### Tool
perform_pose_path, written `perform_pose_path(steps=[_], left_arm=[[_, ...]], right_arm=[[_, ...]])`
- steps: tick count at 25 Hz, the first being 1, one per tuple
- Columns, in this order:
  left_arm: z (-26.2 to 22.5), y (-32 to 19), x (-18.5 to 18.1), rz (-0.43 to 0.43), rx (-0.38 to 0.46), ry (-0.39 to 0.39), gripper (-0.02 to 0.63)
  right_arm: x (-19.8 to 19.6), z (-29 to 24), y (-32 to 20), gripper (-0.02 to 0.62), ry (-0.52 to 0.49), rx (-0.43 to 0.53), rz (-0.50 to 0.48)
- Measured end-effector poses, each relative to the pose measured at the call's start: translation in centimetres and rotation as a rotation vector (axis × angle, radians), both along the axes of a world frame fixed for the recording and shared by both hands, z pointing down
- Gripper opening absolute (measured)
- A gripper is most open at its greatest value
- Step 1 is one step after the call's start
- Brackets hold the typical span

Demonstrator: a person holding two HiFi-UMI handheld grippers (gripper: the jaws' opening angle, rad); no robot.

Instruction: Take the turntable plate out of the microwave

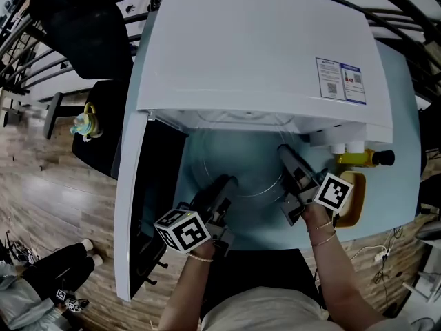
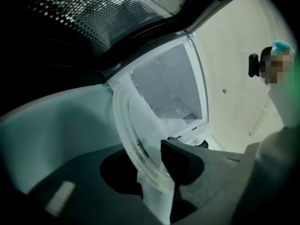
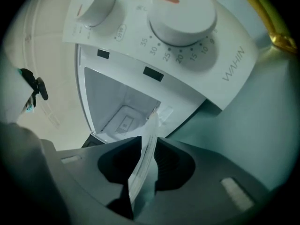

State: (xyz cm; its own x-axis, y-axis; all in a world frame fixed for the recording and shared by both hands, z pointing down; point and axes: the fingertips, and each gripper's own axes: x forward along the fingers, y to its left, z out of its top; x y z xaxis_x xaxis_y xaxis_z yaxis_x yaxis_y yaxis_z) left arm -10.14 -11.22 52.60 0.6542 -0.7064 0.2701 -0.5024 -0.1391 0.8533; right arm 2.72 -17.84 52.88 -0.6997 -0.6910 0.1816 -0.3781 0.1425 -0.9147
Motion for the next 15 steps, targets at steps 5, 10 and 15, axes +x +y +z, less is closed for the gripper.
perform_pose_path(steps=[5,10,15], left_arm=[[-1.0,-0.1,0.3,0.022,0.076,-0.014,0.130],[-1.7,0.8,0.7,0.031,0.096,-0.018,0.132],[-2.5,2.1,1.0,0.051,0.125,-0.015,0.137]], right_arm=[[0.7,-0.3,0.5,0.112,-0.012,0.017,0.026],[1.1,-0.6,1.5,0.114,-0.010,0.022,0.036],[1.5,-1.8,2.9,0.117,-0.001,0.062,0.048]])
